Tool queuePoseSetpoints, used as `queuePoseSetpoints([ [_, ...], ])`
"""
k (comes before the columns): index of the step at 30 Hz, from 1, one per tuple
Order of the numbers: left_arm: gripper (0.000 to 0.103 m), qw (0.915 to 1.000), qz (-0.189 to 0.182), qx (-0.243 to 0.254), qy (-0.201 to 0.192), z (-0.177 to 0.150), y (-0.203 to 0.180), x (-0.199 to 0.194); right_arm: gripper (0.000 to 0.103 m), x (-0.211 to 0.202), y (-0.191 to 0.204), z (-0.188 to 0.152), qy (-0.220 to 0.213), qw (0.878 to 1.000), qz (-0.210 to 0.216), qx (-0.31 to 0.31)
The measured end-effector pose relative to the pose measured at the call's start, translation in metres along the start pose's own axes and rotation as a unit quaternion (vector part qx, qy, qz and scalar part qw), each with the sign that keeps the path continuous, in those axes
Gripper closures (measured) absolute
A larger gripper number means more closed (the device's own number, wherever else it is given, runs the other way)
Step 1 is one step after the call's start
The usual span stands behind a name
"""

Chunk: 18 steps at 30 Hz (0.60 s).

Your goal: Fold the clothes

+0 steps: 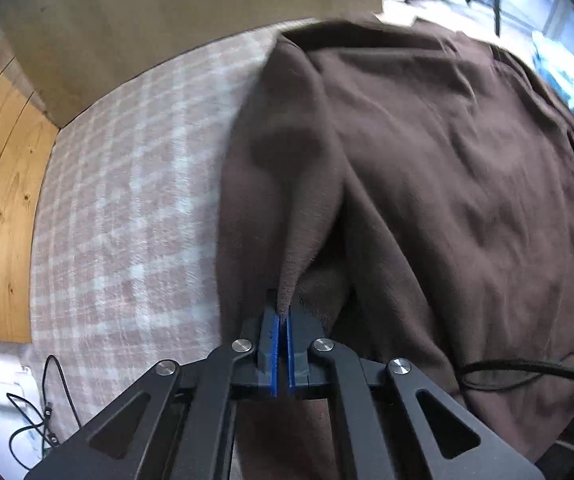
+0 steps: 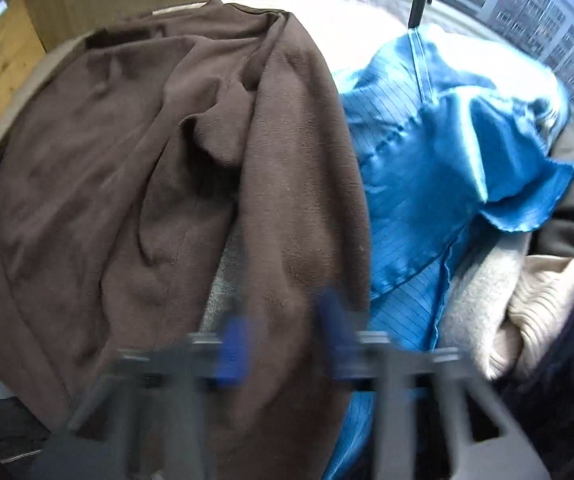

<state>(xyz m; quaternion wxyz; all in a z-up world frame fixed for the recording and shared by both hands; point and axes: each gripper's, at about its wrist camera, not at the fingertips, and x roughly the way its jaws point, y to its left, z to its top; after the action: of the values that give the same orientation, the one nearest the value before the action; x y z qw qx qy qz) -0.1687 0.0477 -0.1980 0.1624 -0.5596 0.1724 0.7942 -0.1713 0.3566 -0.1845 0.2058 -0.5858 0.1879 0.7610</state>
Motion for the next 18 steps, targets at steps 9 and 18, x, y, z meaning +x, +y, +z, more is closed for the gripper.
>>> queuePoseSetpoints([
  [9, 0.1, 0.9973, 0.07, -0.021, -0.008, 0.02, 0.063, -0.013, 0.099, -0.066, -0.042, 0.026, -0.05, 0.983, -0.179, -0.009],
  [18, 0.059, 0.9921, 0.124, 0.005, 0.02, 0.042, 0.105, -0.005, 0.061, -0.117, -0.023, 0.063, -0.09, 0.98, -0.174, -0.027],
])
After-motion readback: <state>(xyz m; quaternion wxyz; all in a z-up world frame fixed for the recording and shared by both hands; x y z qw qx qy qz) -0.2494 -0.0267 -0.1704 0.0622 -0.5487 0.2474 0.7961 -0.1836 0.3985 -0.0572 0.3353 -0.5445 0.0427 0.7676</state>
